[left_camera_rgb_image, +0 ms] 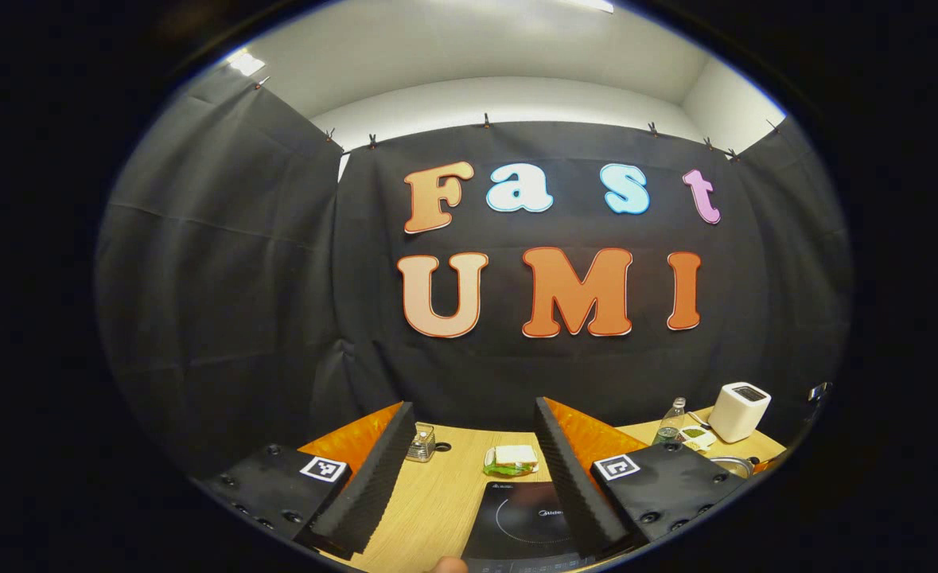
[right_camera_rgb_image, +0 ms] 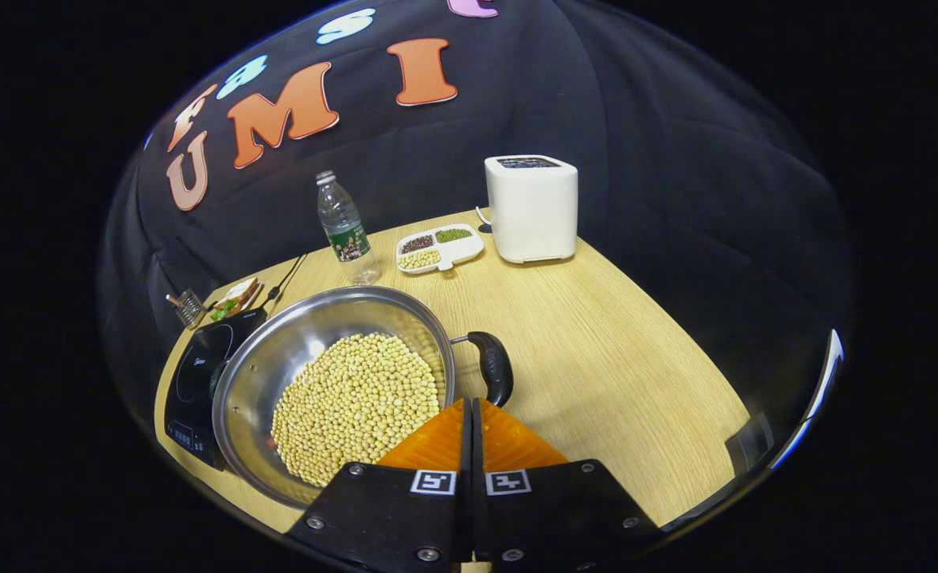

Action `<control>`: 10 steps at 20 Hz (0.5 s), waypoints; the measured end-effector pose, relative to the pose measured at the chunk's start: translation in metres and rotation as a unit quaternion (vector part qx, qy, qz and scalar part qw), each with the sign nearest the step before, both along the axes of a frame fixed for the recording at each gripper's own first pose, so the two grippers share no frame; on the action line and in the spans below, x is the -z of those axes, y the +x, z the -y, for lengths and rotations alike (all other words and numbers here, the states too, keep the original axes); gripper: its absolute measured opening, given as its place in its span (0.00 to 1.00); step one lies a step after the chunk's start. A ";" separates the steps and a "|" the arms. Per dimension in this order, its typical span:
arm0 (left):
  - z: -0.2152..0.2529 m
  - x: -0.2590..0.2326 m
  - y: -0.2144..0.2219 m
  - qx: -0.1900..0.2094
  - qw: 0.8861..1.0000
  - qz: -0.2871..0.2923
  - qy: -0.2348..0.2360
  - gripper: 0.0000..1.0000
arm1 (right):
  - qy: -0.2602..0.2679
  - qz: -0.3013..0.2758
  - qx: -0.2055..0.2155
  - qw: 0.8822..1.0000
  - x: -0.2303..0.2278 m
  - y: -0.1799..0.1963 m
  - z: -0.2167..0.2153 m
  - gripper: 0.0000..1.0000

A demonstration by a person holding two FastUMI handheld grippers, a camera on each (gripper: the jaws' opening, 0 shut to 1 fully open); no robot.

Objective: First push the handle of the pot to place it horizontally, then grasp the pot with both hands and set it on the induction cooktop.

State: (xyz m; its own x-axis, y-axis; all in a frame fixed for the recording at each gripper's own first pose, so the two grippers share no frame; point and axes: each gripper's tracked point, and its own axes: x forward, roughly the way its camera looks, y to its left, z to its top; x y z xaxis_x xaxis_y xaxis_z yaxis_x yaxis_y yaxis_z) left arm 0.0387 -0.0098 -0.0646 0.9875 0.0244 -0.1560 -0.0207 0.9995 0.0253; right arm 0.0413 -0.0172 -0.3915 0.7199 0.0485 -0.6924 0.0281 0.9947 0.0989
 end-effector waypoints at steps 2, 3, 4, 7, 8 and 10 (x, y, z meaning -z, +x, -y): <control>0.003 0.002 0.000 0.002 1.000 -0.001 -0.002 0.99 | 0.003 -0.001 -0.003 1.000 0.001 0.003 0.001 0.00; 0.006 0.003 0.001 0.003 1.000 -0.001 -0.003 0.99 | 0.003 -0.001 -0.005 1.000 0.001 0.006 0.001 0.00; 0.009 0.006 0.001 0.004 1.000 -0.002 -0.004 0.99 | 0.003 0.000 -0.006 1.000 0.001 0.007 0.002 0.00; 0.016 0.010 0.002 0.007 1.000 -0.004 -0.002 0.96 | -0.008 0.000 0.002 1.000 0.007 0.015 0.012 0.00; 0.019 0.012 0.003 0.009 1.000 -0.005 -0.002 0.96 | -0.003 0.003 0.005 1.000 0.006 0.017 0.012 0.00; 0.027 0.016 0.002 0.014 1.000 -0.005 -0.001 0.96 | 0.002 0.002 0.003 1.000 0.005 0.015 0.012 0.00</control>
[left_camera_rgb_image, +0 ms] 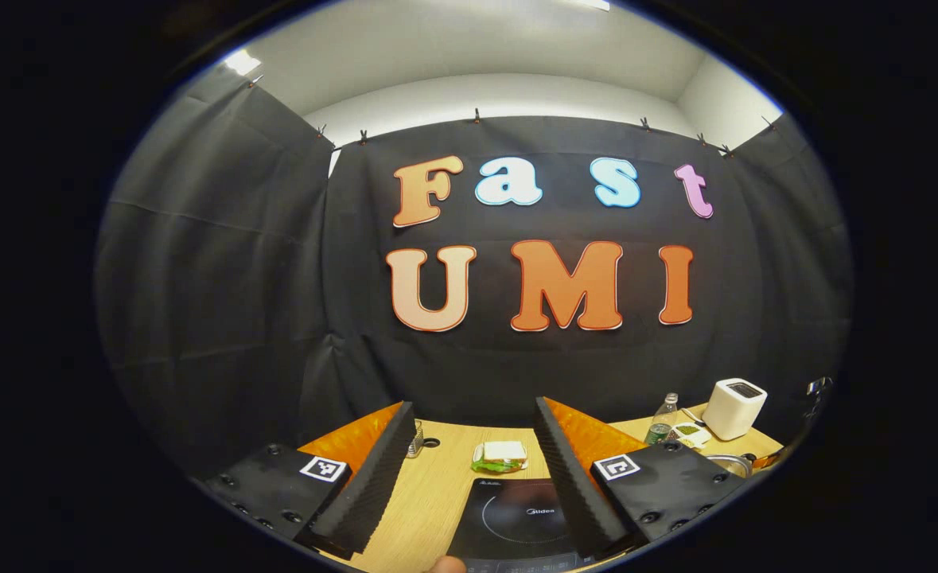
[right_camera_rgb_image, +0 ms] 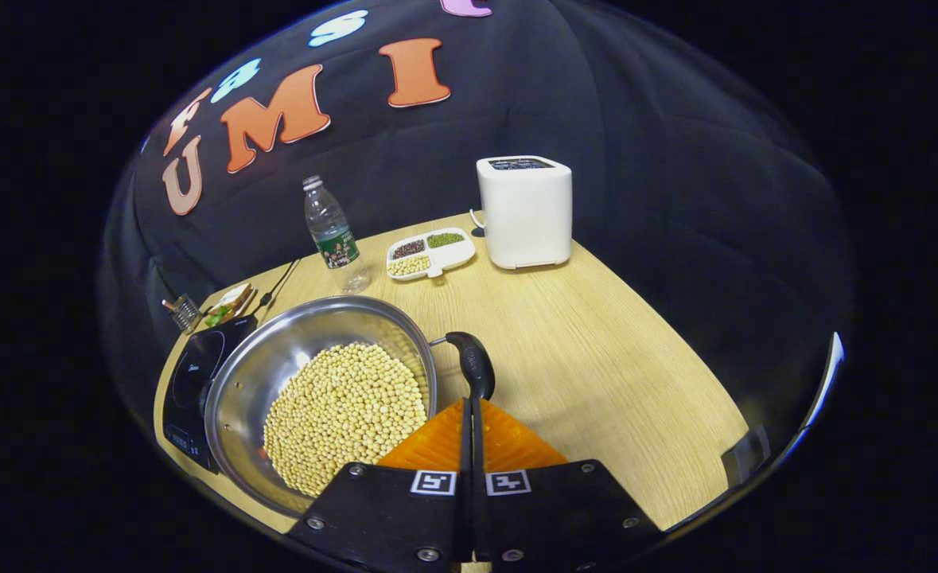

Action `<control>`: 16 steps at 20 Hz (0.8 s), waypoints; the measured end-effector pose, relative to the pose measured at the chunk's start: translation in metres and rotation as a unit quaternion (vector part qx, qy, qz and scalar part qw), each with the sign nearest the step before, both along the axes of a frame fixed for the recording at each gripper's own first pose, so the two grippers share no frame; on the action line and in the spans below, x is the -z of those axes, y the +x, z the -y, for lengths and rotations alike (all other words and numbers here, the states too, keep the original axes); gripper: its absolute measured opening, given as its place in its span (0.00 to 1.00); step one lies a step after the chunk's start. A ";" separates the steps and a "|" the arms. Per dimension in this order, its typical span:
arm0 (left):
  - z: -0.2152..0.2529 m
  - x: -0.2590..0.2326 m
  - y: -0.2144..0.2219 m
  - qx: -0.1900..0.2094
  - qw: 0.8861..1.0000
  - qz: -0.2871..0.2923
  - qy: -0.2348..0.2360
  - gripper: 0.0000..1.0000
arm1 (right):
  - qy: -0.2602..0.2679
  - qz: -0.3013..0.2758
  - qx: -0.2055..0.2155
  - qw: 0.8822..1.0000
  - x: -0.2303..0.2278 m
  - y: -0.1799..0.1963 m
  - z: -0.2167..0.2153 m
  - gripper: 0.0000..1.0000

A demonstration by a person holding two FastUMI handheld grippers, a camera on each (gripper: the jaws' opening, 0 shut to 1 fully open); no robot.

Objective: First push the handle of the pot to place it horizontally, then grasp the pot with both hands and set it on the induction cooktop.

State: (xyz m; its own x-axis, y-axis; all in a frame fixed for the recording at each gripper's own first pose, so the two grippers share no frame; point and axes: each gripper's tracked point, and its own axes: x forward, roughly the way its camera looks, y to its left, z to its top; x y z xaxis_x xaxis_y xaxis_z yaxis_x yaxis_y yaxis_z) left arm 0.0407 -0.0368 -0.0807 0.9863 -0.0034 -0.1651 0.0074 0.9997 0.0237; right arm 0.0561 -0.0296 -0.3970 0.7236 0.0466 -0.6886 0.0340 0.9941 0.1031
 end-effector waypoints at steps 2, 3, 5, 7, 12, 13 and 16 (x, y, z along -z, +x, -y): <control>0.013 0.007 0.001 0.010 1.000 -0.003 -0.002 0.99 | 0.003 -0.001 -0.001 1.000 0.000 0.003 0.001 0.00; 0.022 0.013 0.002 0.016 1.000 -0.005 -0.005 0.99 | 0.006 -0.002 -0.001 1.000 0.000 0.005 0.001 0.00; 0.035 0.022 0.001 0.026 1.000 -0.011 -0.014 0.99 | 0.012 -0.004 0.000 1.000 0.000 0.005 0.001 0.00; 0.049 0.034 -0.002 0.035 0.999 -0.018 -0.022 0.98 | 0.014 -0.003 -0.002 1.000 0.001 0.006 0.001 0.00; 0.091 0.064 -0.015 0.057 0.997 -0.037 -0.044 0.99 | 0.018 -0.003 -0.009 1.000 0.001 0.008 0.001 0.00; 0.099 0.070 -0.017 0.060 0.996 -0.040 -0.044 0.99 | 0.019 -0.003 -0.009 1.000 0.001 0.008 0.000 0.00; 0.122 0.093 -0.024 0.063 0.996 -0.049 -0.044 0.99 | 0.019 0.003 -0.006 1.000 -0.003 0.009 0.003 0.00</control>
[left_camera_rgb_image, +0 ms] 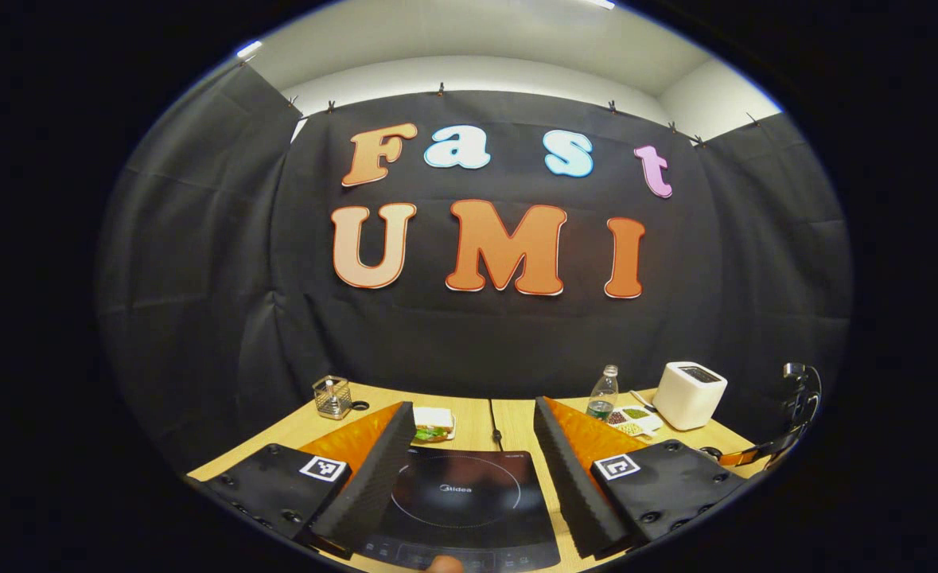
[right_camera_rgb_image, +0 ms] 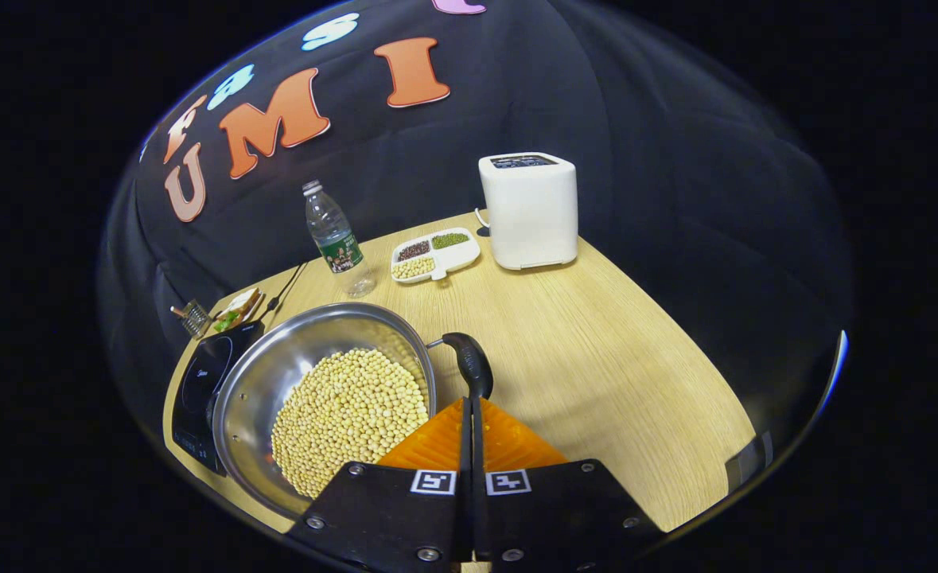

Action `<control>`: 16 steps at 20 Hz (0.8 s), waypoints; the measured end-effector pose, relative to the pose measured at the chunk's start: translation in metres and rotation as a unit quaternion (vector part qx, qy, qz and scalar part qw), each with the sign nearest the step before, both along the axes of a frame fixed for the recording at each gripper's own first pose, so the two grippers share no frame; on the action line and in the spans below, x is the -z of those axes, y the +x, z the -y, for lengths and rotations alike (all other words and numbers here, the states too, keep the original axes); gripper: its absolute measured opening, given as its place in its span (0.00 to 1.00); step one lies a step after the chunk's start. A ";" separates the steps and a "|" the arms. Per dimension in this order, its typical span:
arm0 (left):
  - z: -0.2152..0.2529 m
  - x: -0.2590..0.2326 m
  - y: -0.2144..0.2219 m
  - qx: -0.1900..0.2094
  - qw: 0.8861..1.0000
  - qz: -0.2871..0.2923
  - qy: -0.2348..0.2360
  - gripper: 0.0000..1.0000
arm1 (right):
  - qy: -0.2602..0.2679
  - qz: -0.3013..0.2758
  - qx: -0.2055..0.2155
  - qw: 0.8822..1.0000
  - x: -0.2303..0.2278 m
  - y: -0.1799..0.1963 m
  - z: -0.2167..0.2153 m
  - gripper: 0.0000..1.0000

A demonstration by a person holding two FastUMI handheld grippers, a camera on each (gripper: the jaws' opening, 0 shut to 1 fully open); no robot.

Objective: First push the handle of the pot to place it horizontally, then grasp the pot with both hands and set it on the induction cooktop.

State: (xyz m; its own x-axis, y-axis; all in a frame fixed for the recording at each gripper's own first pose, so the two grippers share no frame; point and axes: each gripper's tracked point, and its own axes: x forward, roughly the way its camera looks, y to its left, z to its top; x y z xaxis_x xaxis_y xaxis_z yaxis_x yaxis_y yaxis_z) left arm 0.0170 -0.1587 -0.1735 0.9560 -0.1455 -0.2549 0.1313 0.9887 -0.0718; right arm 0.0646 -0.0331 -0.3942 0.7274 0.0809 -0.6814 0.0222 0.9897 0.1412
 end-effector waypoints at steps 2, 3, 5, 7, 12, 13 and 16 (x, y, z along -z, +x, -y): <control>0.024 0.018 -0.008 0.016 1.000 -0.015 -0.009 0.98 | 0.000 0.007 0.007 1.000 -0.004 0.001 0.004 0.00; 0.035 0.029 -0.009 0.021 0.999 -0.024 -0.011 0.99 | 0.002 0.013 0.008 1.000 -0.008 0.002 0.004 0.00; 0.049 0.052 -0.013 0.025 0.999 -0.045 -0.013 0.98 | -0.001 0.033 0.005 0.999 -0.016 0.005 0.006 0.01; 0.067 0.069 -0.017 0.036 0.997 -0.064 -0.021 0.99 | -0.015 0.055 0.001 0.998 -0.022 0.008 0.008 0.11; 0.099 0.118 -0.024 0.052 0.993 -0.105 -0.020 0.98 | -0.049 0.077 -0.027 0.995 -0.022 0.015 0.000 0.75; 0.104 0.127 -0.026 0.057 0.992 -0.113 -0.021 0.98 | -0.052 0.077 -0.032 0.995 -0.020 0.015 -0.003 0.81; 0.122 0.159 -0.032 0.069 0.987 -0.146 -0.021 0.98 | -0.054 0.075 -0.042 0.995 -0.016 0.020 -0.010 0.92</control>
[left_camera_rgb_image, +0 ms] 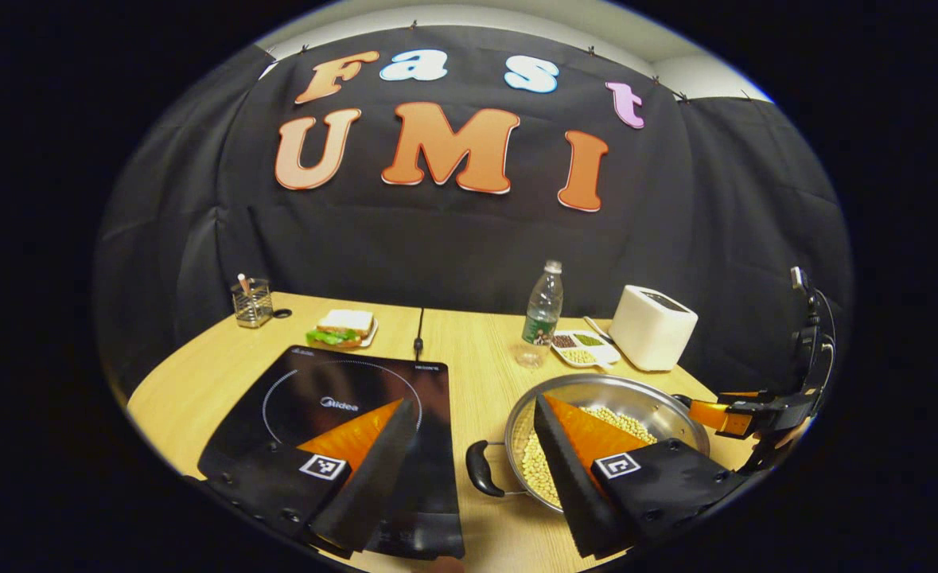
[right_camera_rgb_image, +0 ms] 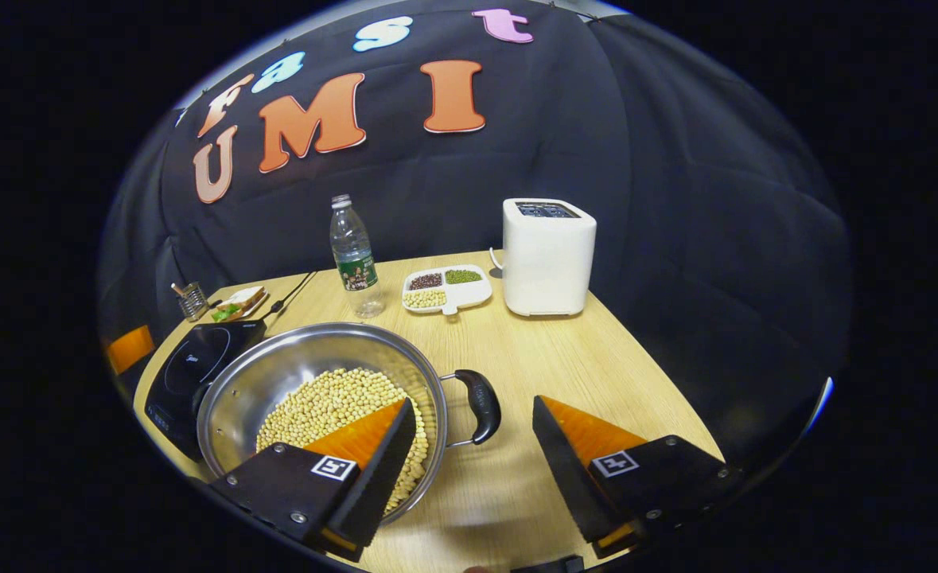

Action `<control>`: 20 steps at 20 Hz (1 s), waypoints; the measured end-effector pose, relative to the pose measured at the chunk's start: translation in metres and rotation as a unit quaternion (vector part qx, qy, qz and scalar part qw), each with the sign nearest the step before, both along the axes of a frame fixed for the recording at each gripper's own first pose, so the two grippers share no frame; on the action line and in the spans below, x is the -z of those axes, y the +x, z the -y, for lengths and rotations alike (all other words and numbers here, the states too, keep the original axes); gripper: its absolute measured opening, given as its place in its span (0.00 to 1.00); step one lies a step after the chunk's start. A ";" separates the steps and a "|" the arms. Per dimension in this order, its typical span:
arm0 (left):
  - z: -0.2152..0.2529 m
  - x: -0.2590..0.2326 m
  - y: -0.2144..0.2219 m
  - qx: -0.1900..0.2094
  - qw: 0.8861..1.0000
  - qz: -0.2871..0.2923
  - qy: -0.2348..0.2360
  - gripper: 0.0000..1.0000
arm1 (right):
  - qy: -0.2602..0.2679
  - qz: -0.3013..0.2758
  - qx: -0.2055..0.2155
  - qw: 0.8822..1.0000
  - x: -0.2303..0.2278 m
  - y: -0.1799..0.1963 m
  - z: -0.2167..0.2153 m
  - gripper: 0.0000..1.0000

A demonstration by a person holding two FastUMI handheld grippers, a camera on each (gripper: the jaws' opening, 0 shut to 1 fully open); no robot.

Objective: First push the handle of the pot to place it horizontally, then grasp the pot with both hands and set it on the induction cooktop.

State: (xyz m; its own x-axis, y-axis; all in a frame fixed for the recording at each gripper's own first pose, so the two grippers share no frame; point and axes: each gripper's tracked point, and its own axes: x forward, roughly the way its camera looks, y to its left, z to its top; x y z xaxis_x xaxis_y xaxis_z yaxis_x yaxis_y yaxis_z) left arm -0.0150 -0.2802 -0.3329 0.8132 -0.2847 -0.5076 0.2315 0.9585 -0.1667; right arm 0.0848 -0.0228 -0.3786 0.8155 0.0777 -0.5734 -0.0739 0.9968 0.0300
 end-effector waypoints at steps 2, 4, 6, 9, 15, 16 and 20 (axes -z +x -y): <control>0.011 0.020 -0.005 0.009 1.000 -0.023 0.003 0.98 | 0.003 -0.006 0.000 1.000 0.005 0.004 -0.003 0.94; 0.017 0.037 -0.006 0.013 0.999 -0.042 0.009 0.98 | -0.001 -0.012 0.003 1.000 0.014 0.010 -0.003 0.94; 0.025 0.052 -0.008 0.018 0.998 -0.060 0.008 0.98 | -0.003 -0.021 0.004 1.000 0.022 0.015 -0.003 0.94; 0.034 0.067 -0.007 0.025 0.997 -0.077 0.012 0.99 | 0.001 -0.042 0.007 0.999 0.037 0.022 -0.006 0.89; 0.039 0.095 -0.006 0.016 0.992 -0.121 0.009 0.98 | 0.020 -0.054 0.004 0.998 0.039 0.017 -0.006 0.58; 0.041 0.096 -0.004 0.015 0.993 -0.120 0.009 0.99 | 0.017 -0.053 0.002 0.998 0.039 0.018 -0.005 0.57; 0.040 0.108 0.003 0.003 0.992 -0.125 0.027 0.96 | 0.019 -0.048 0.009 0.999 0.038 0.016 0.000 0.57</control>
